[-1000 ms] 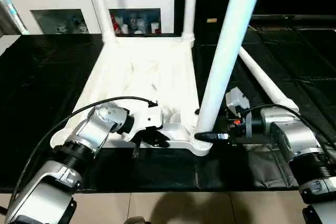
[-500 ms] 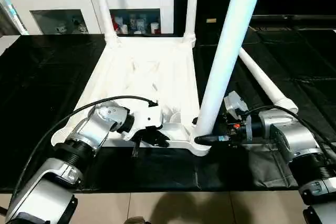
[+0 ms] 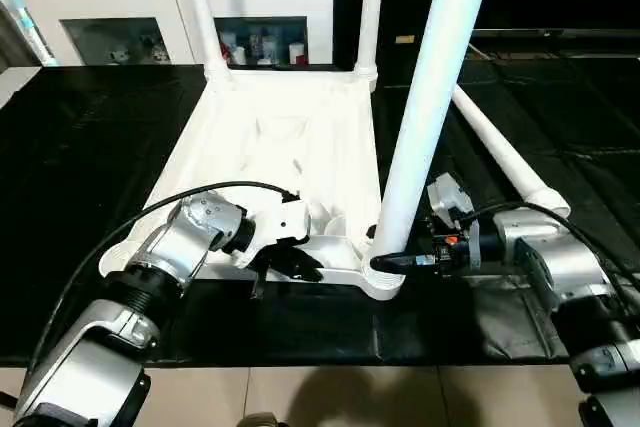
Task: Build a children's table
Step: Rotate leg to tighten
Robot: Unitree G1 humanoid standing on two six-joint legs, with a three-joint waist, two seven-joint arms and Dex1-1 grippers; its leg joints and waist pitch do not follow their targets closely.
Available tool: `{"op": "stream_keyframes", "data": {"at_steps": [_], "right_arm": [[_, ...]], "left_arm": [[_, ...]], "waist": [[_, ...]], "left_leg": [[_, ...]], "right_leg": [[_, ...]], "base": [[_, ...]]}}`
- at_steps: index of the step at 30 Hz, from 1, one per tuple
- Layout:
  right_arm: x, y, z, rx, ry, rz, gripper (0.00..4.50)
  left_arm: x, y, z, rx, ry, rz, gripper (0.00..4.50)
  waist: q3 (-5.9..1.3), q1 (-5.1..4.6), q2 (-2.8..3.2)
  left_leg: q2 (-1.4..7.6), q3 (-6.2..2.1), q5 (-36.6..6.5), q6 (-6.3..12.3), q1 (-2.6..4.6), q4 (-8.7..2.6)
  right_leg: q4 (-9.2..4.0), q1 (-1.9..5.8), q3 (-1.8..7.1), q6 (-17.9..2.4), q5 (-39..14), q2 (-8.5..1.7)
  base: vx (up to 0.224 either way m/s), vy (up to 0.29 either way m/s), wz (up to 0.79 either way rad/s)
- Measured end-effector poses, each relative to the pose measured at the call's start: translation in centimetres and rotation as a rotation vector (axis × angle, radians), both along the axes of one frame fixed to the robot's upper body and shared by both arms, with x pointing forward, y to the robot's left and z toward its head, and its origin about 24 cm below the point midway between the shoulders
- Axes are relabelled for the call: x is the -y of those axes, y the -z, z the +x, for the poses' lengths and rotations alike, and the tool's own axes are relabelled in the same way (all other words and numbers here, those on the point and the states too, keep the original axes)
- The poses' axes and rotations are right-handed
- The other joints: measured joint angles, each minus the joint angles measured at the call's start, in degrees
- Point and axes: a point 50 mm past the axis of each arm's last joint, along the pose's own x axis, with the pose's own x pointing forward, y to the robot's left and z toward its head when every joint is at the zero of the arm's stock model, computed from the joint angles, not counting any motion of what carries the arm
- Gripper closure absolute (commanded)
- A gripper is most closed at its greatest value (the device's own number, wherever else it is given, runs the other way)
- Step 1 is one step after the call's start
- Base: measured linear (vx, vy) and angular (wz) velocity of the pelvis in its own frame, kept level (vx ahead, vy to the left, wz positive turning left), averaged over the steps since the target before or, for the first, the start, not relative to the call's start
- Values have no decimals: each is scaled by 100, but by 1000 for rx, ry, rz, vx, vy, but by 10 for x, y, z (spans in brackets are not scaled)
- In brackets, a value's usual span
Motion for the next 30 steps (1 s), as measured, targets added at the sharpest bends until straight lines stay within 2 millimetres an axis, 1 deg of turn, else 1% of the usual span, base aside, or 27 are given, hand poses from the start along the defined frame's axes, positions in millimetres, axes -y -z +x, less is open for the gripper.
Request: {"op": "stream_keyframes", "data": {"at_steps": [4, 6, 8, 10, 11, 12, 13, 15, 17, 20, 22, 23, 24, 26, 28, 30], "right_arm": [[-2, 3, -3, 4, 60, 39, 241], [-4, 7, -2, 12, 161, 68, 243], [-6, 8, 0, 20, 228, 77, 243], [-9, 12, 4, 35, 350, 89, 243], [-11, 13, 7, 43, 416, 95, 243], [-12, 13, 8, 45, 433, 95, 243], [-13, 14, 11, 53, 509, 98, 243], [-20, 15, 20, 59, 658, 108, 243], [-24, 14, 29, 63, 771, 99, 243], [-30, 11, 40, 53, 865, 84, 243], [-36, 10, 47, 47, 902, 70, 243], [-38, 10, 48, 46, 915, 67, 208], [-40, 10, 50, 49, 928, 68, 208], [-42, 10, 50, 43, 942, 78, 171], [-45, 10, 50, 18, 954, 119, 163], [-46, 11, 49, 18, 954, 124, 138]], "left_arm": [[1, 2, 1, -44, -52, -25, 450], [1, 2, 4, -44, -112, -31, 450], [3, 3, 5, -42, -150, -37, 450], [6, 4, 9, -27, -221, -42, 450], [9, 4, 11, -21, -257, -44, 450], [10, 5, 11, -23, -269, -46, 450], [14, 5, 13, -22, -310, -52, 450], [24, 5, 16, -25, -415, -67, 450], [34, 5, 18, -19, -496, -73, 450], [44, 5, 20, 0, -564, -82, 450], [46, 4, 22, 26, -591, -74, 450], [47, 4, 22, 35, -596, -69, 450], [47, 4, 23, 44, -599, -64, 450], [47, 4, 23, 50, -602, -59, 450], [46, 4, 23, 56, -604, -53, 450], [46, 4, 23, 59, -606, -51, 450]], "waist": [[-1, 1, 2], [-2, -36, 5], [-3, -109, 7], [-3, -208, 7], [-3, -281, 7], [-3, -299, 7], [-3, -361, 7], [-4, -442, 9], [-6, -506, 12], [-6, -553, 12], [-6, -572, 12], [-6, -579, 12], [-6, -583, 11], [-6, -595, 11], [-6, -611, 11], [-6, -614, 11]], "left_leg": [[1, 0, -10, -20, 4, 2], [3, 0, -9, -30, 8, 6], [2, 2, -5, -34, 12, 7], [2, 2, -2, -38, 14, 4], [4, 2, -1, -40, 13, 4], [3, 2, -1, -40, 14, 3], [2, 2, -1, -41, 14, 2], [3, 2, -1, -41, 14, -2], [2, 2, -3, -42, 13, -3], [2, 2, -3, -41, 9, -12], [4, 1, -2, -41, 8, -12], [3, 1, -2, -41, 8, -12], [3, 1, -2, -41, 8, -11], [2, 1, -3, -41, 9, -10], [2, 1, -2, -40, 11, -10], [2, 1, -2, -40, 11, -10]], "right_leg": [[1, 1, 0, 2, 0, 0], [3, 3, 0, 22, -5, 1], [1, 6, 1, 22, 1, 0], [-1, 9, 0, 23, 3, 1], [-1, 10, -3, 24, 3, 1], [-3, 11, -3, 24, 3, 1], [-3, 12, -4, 24, 3, 1], [-4, 17, -4, 24, 3, 2], [-6, 16, -4, 24, 3, 2], [-10, 13, -6, 24, 3, 4], [-11, 12, -7, 23, 4, 6], [-11, 13, -6, 23, 4, 6], [-13, 13, -6, 23, 4, 6], [-15, 14, -5, 23, 4, 5], [-15, 16, -3, 22, 4, 5], [-14, 16, -4, 22, 5, 5]], "base": [[0, 0, 0], [0, 0, 0], [0, 0, 0], [0, 0, 0], [0, 0, 0], [0, 0, 0], [0, 0, 0], [0, 0, 0], [0, 0, 0], [0, 0, 0], [0, 0, 0], [0, 0, 0], [0, 0, 0], [0, 0, 0], [0, 0, 0], [0, 0, 0]]}}
